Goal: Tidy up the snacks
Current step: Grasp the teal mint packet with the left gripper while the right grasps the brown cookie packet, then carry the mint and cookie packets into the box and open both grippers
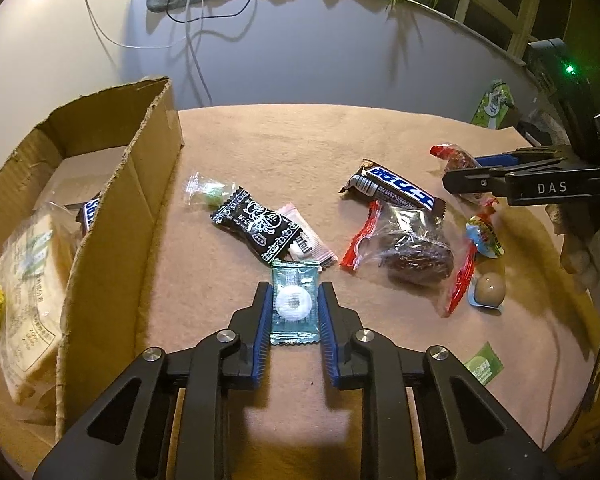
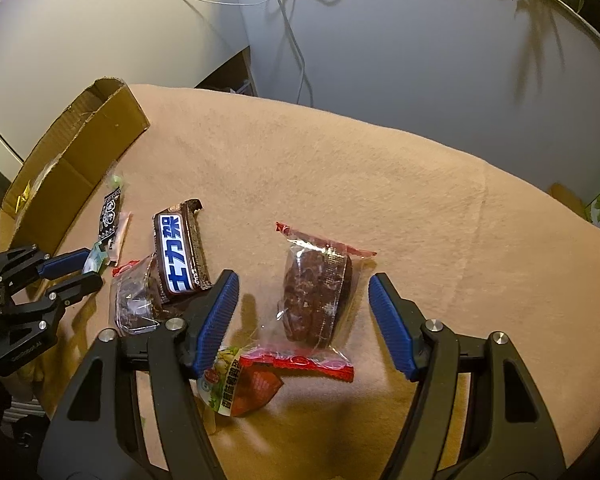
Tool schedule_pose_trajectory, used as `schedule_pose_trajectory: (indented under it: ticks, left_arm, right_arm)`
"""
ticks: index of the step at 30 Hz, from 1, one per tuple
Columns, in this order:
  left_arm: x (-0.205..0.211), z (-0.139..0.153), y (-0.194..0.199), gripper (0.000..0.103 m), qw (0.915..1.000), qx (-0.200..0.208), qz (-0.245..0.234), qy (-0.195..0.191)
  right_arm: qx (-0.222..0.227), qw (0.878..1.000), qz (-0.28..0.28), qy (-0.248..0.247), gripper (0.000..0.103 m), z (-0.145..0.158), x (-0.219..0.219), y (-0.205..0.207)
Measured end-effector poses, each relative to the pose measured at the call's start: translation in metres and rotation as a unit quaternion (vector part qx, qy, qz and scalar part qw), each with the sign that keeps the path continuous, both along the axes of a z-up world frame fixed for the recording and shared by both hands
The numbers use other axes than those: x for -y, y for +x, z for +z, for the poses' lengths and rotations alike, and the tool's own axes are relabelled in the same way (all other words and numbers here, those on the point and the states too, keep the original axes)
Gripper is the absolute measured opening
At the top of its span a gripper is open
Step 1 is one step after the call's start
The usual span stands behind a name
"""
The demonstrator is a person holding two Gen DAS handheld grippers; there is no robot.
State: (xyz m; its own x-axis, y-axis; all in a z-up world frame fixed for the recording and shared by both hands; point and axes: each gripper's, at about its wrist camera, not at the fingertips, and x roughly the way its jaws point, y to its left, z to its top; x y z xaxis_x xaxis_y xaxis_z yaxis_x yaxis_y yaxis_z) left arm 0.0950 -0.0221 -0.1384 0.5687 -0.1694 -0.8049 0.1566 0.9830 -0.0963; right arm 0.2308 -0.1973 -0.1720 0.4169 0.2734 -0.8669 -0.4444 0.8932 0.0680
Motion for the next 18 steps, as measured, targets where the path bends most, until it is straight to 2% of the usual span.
schedule_pose_trajectory:
  ticks: [2,4,6,11,18]
  left_arm:
    - [0.000,0.000,0.000,0.021,1.0000,0.001,0.000,0.000]
    - [0.000,0.000,0.000,0.021,1.0000,0.002,-0.001,0.001]
    - [0.000,0.000,0.001,0.021,1.0000,0.003,-0.002,0.001]
    - [0.000,0.003,-0.003,0.021,1.0000,0.007,-0.004,-0.003]
    - [-0.007,0.018,-0.012,0.021,0.9996,0.024,-0.005,-0.017]
  right_arm:
    - [-0.005,1.000,0.000,0.000,0.055,-0.001,0.001,0.000]
    - [-0.008,1.000,0.000,0.000,0.041,-0.003,0.000,0.000]
    - [-0.011,1.000,-0.001,0.003,0.036,-0.003,0.001,0.000]
    - [-0.007,1.000,-0.007,0.009,0.035,-0.002,0.002,-0.003]
    - [0.014,1.000,-0.009,0.012,0.034,0.017,0.006,-0.016]
